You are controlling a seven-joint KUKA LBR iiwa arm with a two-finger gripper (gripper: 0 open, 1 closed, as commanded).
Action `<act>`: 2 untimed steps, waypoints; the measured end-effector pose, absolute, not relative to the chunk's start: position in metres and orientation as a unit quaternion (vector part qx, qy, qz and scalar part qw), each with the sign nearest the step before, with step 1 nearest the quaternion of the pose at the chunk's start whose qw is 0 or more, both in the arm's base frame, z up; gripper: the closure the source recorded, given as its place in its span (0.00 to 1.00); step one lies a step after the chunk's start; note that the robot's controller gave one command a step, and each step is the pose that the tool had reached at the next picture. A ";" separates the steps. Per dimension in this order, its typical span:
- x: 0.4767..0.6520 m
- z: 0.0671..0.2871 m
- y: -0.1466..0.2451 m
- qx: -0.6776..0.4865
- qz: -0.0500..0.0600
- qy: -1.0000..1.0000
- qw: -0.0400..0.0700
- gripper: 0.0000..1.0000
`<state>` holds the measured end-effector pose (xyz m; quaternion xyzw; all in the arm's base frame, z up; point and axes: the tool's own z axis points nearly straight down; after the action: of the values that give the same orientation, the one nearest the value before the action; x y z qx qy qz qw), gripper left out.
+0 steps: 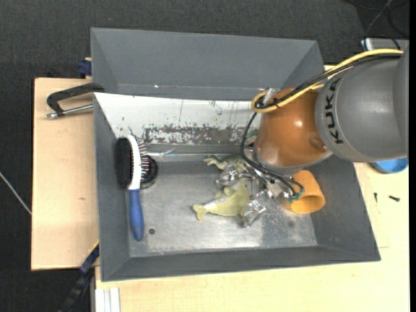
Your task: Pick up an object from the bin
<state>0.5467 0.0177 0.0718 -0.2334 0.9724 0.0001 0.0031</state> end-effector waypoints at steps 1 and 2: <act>0.548 0.074 0.018 -0.233 0.000 0.972 0.002 0.00; 0.550 0.075 0.019 -0.233 0.000 0.972 0.007 1.00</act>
Offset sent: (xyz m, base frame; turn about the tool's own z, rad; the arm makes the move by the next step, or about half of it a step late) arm 0.0000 0.0000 0.0000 0.0000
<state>0.5505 0.0194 0.0753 -0.2330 0.9725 0.0001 0.0067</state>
